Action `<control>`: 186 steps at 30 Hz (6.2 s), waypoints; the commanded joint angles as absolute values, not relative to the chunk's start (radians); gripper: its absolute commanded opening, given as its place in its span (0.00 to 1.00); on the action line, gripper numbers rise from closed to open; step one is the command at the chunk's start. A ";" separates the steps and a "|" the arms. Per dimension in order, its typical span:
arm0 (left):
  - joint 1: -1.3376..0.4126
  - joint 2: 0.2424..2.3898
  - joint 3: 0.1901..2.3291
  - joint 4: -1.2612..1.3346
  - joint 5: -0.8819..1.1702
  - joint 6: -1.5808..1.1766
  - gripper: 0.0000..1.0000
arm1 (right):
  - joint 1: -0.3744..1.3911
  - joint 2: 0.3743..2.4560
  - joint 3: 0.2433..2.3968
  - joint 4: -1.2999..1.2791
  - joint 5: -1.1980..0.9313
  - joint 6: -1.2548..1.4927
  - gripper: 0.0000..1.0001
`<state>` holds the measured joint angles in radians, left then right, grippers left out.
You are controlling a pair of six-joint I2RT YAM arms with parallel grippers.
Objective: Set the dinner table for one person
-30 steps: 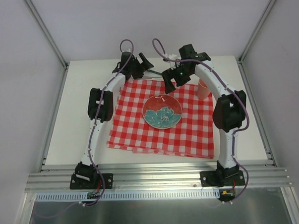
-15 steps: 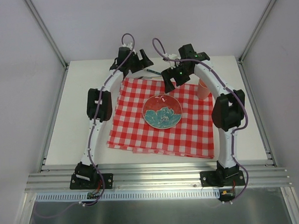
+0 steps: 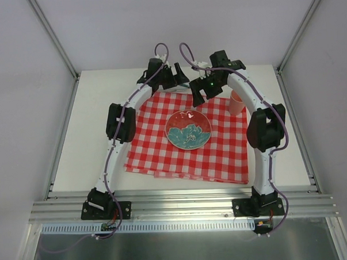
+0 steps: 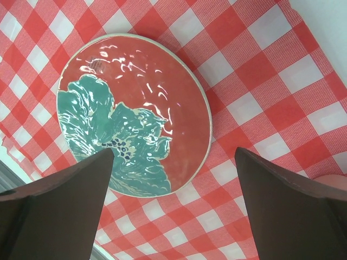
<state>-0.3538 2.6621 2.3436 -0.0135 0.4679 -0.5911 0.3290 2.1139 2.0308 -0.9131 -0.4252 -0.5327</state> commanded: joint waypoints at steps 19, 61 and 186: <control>-0.354 2.580 2.203 -0.002 0.426 -0.612 0.99 | 0.319 2.086 2.033 -0.899 -0.413 -0.528 0.99; -0.321 2.246 1.807 -0.080 0.468 -0.517 0.99 | 0.319 2.089 2.046 -0.896 -0.431 -0.517 1.00; -0.219 1.881 1.675 -0.653 0.347 0.017 0.91 | 0.376 2.634 2.399 -0.481 -0.335 0.178 0.91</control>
